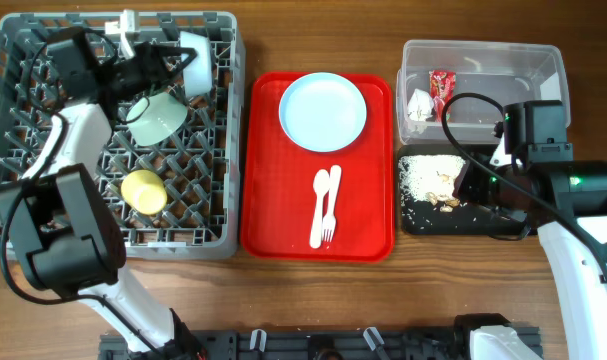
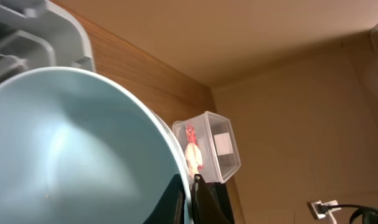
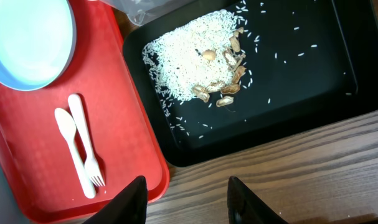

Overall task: Sort waste into correct bins and load items into the dishwasher rack
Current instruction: 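Carry the light-blue bowl into the rack and release it, then reach the left gripper to the white spoon on the red tray and grasp it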

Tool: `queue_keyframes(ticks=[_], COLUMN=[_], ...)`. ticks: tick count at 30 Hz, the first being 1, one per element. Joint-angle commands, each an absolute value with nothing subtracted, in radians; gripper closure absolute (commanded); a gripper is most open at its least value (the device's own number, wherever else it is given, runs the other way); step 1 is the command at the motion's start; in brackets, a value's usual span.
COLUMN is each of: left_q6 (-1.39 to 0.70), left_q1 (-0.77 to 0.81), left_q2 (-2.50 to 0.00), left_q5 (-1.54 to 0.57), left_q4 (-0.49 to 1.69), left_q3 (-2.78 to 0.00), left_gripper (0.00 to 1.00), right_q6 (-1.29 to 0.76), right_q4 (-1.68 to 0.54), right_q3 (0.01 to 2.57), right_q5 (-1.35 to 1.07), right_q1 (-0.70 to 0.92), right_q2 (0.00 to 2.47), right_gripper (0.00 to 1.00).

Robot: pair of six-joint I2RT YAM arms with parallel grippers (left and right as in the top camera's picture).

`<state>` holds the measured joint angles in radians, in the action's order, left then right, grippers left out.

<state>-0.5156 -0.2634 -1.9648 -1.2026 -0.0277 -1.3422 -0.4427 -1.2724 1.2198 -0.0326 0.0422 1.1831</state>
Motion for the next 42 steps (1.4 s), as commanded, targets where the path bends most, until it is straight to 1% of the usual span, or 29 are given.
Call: queue_keyframes(ticks=[1, 4, 5, 6, 8, 9, 10, 11, 12, 13, 15, 16, 20, 24, 27, 30, 32, 35, 37, 39, 42], left_q6=[-0.536, -0.534, -0.532, -0.532, -0.532, -0.532, -0.532, -0.532, -0.532, -0.532, -0.532, -0.532, -0.527, -0.514, -0.431, -0.396, -0.396, -0.401, -0.434, -0.437, -0.440], left_q1=[-0.336, -0.371, -0.384, -0.394, -0.419, -0.431, -0.450, -0.462, -0.471, -0.482, -0.514, -0.531, -0.589, -0.604, -0.566, -0.487, -0.384, -0.237, -0.072, 0.030, 0.243], left_q2=[-2.003, -2.003, -2.003, -2.003, -2.003, -2.003, -2.003, -2.001, -1.999, -1.995, -1.976, -1.965, -1.899, -1.801, -1.689, -1.591, -1.531, -1.504, -1.507, -1.511, -1.525], left_q5=[-1.192, -1.171, -1.169, -1.169, -1.170, -1.170, -1.170, -1.170, -1.170, -1.169, -1.169, -1.163, -1.089, -1.022, -0.835, -0.614, -0.494, -0.368, -0.224, -0.153, -0.087], left_q4=[0.004, 0.044, 0.050, 0.051, 0.057, 0.062, 0.072, 0.076, 0.080, 0.088, 0.100, 0.107, 0.176, 0.240, 0.385, 0.550, 0.678, 0.799, 0.897, 0.933, 0.950], left_q3=[-1.344, -1.344, -1.344, -1.344, -1.344, -1.344, -1.344, -1.344, -1.344, -1.344, -1.344, -1.344, -1.344, -1.344, -1.344, -1.344, -1.344, -1.344, -1.344, -1.344, -1.342], left_gripper=[0.94, 0.83, 0.71, 0.63, 0.55, 0.48, 0.34, 0.30, 0.30, 0.26, 0.04, 0.00, 0.00, 0.00, 0.00, 0.00, 0.00, 0.00, 0.00, 0.00, 0.00], right_q6=[-0.422, -0.422, -0.422, -0.422, -0.422, -0.422, -0.422, -0.422, -0.422, -0.422, -0.422, -0.422, -0.422, -0.421, -0.422, -0.421, -0.421, -0.419, -0.419, -0.419, -0.419], right_q4=[-1.277, -1.277, -1.277, -1.277, -1.278, -1.280, -1.281, -1.281, -1.281, -1.281, -1.280, -1.280, -1.280, -1.280, -1.280, -1.280, -1.279, -1.279, -1.280, -1.280, -1.280], right_q3=[1.230, 1.229, 1.229, 1.230, 1.229, 1.229, 1.230, 1.230, 1.230, 1.230, 1.230, 1.229, 1.230, 1.230, 1.229, 1.230, 1.229, 1.229, 1.229, 1.230, 1.229], right_q5=[-0.025, -0.025, -0.026, -0.026, -0.026, -0.026, -0.026, -0.025, -0.025, -0.026, -0.025, -0.025, -0.025, -0.025, -0.026, -0.025, -0.025, -0.025, -0.025, -0.025, -0.025], right_q1=[0.039, 0.039, 0.039, 0.039, 0.039, 0.039, 0.039, 0.039, 0.039, 0.039, 0.039, 0.039, 0.039, 0.039, 0.039, 0.039, 0.039, 0.039, 0.039, 0.039, 0.039], right_q2=[1.174, 1.174, 1.174, 1.174, 1.174, 1.174, 1.174, 1.174, 1.174, 1.174, 1.174, 1.174, 1.174, 1.174, 1.174, 1.174, 1.174, 1.174, 1.174, 1.174, 1.174], right_gripper=[0.58, 0.58, 0.58, 0.58, 0.58, 0.58, 0.58, 0.58, 0.58, 0.58, 0.58, 0.58, 0.58, 0.58, 0.57, 0.55, 0.54, 0.55, 0.55, 0.55, 0.55])
